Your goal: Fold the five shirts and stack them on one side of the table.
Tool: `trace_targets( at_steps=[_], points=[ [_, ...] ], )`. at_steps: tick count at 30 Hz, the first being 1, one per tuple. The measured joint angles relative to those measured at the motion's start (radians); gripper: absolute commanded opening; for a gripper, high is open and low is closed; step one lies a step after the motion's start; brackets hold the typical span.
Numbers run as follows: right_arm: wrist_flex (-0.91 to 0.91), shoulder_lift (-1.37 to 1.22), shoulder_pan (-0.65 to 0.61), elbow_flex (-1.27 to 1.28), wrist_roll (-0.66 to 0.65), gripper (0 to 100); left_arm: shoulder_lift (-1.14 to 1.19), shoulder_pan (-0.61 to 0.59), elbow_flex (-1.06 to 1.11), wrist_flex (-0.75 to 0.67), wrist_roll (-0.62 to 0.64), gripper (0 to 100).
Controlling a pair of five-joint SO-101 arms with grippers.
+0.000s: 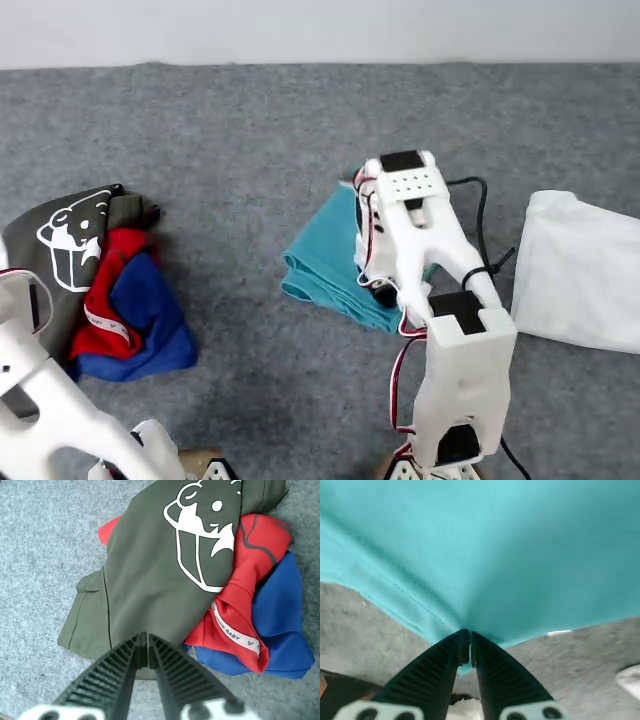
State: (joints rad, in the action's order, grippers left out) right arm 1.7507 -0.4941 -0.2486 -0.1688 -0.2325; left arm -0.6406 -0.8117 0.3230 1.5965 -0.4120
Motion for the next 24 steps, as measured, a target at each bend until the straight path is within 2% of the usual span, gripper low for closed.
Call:
trace_targets(
  at_steps=[5, 11, 14, 19, 24],
  points=[
    [0.0, 0.028, -0.003, 0.029, 0.005, 0.9, 0.0, 0.0, 0.0, 0.0, 0.0, 2],
    [0.0, 0.206, -0.009, 0.029, 0.005, 0.9, 0.0, 0.0, 0.0, 0.0, 0.0, 2],
    [-0.023, 0.269, -0.057, 0.029, 0.005, 0.9, 0.0, 0.0, 0.0, 0.0, 0.0, 2],
    [-0.235, 0.27, -0.157, 0.031, 0.005, 0.9, 0.0, 0.0, 0.0, 0.0, 0.0, 2],
    [-0.468, 0.121, -0.247, 0.031, 0.005, 0.9, 0.0, 0.0, 0.0, 0.0, 0.0, 2]
  ],
)
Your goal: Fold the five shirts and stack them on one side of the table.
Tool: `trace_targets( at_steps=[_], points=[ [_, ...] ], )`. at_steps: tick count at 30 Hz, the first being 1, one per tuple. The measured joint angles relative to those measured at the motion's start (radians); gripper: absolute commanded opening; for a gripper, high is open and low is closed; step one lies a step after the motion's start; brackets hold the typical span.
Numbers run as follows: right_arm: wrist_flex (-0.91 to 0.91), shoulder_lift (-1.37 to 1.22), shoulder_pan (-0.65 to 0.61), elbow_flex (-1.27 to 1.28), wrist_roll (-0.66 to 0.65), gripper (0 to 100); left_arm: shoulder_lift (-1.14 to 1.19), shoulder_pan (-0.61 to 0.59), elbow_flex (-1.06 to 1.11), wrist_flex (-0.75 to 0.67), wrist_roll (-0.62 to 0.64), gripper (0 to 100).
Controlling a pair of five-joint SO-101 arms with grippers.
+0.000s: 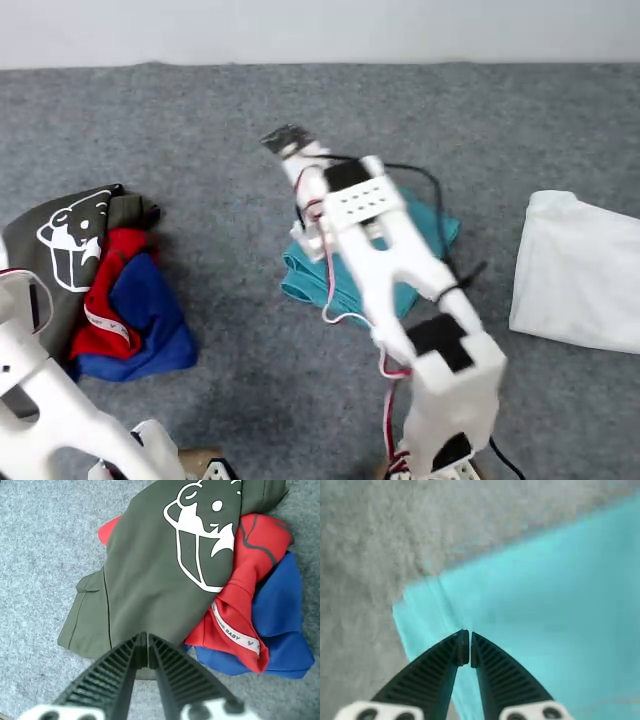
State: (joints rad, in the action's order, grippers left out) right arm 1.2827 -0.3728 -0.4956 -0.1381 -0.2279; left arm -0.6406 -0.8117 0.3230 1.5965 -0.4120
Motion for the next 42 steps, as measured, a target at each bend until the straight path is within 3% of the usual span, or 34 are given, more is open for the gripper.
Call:
trace_targets(
  at_steps=[5, 11, 22, 32, 42],
  points=[
    [-0.023, -0.13, -0.094, 0.0, 0.0, 0.9, 0.0, 0.0, 0.0, 0.0, 0.0, 2],
    [0.13, -0.11, -0.137, 0.003, 0.0, 0.9, 0.0, 0.0, 0.0, 0.0, 0.0, 2],
    [0.287, 0.107, 0.049, -0.011, 0.0, 0.9, 0.0, 0.0, 0.0, 0.0, 0.0, 2],
    [0.276, 0.181, 0.14, -0.011, 0.005, 0.9, 0.0, 0.0, 0.0, 0.0, 0.0, 2],
    [0.167, 0.121, 0.092, -0.011, 0.219, 1.7, 0.0, 0.0, 0.0, 0.0, 0.0, 2]
  ],
)
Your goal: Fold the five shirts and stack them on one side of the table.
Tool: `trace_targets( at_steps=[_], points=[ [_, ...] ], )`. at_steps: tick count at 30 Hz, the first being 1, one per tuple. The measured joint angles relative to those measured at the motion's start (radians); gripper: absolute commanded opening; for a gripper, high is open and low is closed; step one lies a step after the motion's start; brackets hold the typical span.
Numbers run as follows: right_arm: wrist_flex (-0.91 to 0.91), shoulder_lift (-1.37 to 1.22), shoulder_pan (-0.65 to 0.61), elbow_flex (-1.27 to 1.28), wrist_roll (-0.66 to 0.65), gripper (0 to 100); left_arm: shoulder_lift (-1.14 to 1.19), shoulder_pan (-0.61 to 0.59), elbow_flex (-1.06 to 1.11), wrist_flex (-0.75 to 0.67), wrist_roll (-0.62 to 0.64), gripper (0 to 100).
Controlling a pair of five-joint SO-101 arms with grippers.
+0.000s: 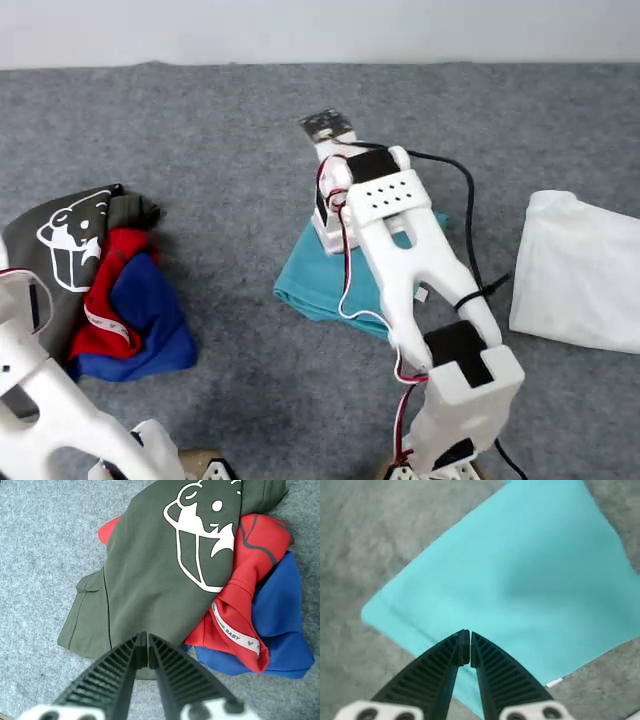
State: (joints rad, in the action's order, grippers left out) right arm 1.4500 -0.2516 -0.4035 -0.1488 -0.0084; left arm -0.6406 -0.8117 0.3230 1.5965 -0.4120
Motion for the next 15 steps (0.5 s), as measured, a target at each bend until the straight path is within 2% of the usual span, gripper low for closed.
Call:
trace_targets(
  at_steps=[8, 15],
  points=[
    [0.008, -0.068, 0.129, 0.0, 0.345, 28.3, 0.0, 0.0, 0.0, 0.0, 0.0, 2],
    [-0.078, -0.183, 0.14, 0.0, 0.485, 31.6, 0.0, 0.0, 0.0, 0.0, 0.0, 2]
  ],
)
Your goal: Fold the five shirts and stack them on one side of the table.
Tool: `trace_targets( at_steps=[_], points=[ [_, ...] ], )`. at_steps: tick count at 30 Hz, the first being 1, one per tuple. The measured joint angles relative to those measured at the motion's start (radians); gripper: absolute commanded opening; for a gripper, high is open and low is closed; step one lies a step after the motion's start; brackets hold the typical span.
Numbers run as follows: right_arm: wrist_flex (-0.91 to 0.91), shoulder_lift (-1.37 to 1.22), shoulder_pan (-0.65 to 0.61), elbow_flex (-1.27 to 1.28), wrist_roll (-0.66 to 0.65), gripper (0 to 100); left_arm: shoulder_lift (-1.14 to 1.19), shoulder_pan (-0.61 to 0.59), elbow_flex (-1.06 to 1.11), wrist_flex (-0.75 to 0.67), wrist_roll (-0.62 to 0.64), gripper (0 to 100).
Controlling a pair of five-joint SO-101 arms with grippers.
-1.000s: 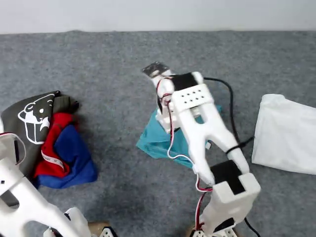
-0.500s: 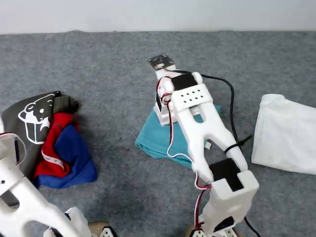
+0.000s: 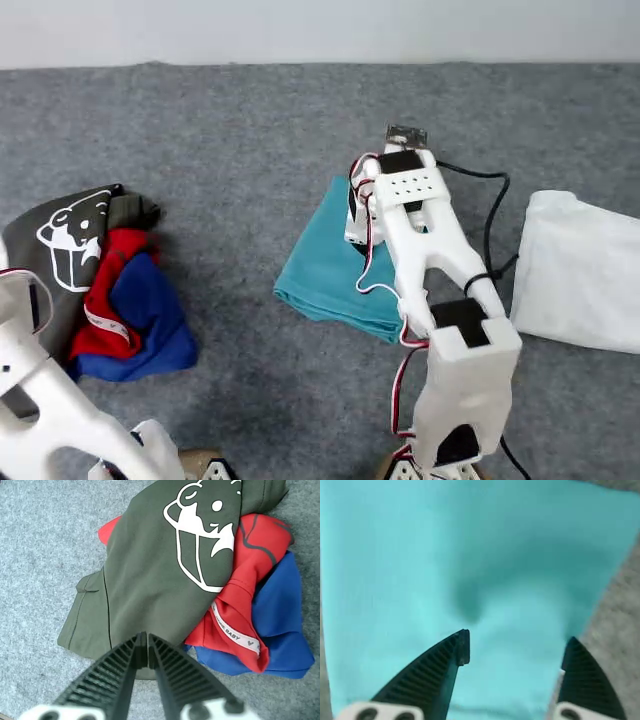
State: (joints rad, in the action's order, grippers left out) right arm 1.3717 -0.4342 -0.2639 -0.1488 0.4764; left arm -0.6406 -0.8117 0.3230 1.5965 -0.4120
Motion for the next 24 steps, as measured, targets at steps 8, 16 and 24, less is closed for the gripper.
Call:
trace_targets(
  at_steps=[8, 16, 24],
  points=[
    [-0.137, -0.103, 0.014, -0.002, 0.058, 31.4, 0.0, 0.0, 0.0, 0.0, 0.0, 2],
    [-0.135, -0.192, 0.032, -0.061, 0.071, 15.4, 0.0, 0.0, 0.0, 0.0, 0.0, 2],
    [-0.058, -0.195, 0.075, -0.092, 0.068, 0.7, 0.0, 0.0, 0.0, 0.0, 0.0, 2]
  ],
)
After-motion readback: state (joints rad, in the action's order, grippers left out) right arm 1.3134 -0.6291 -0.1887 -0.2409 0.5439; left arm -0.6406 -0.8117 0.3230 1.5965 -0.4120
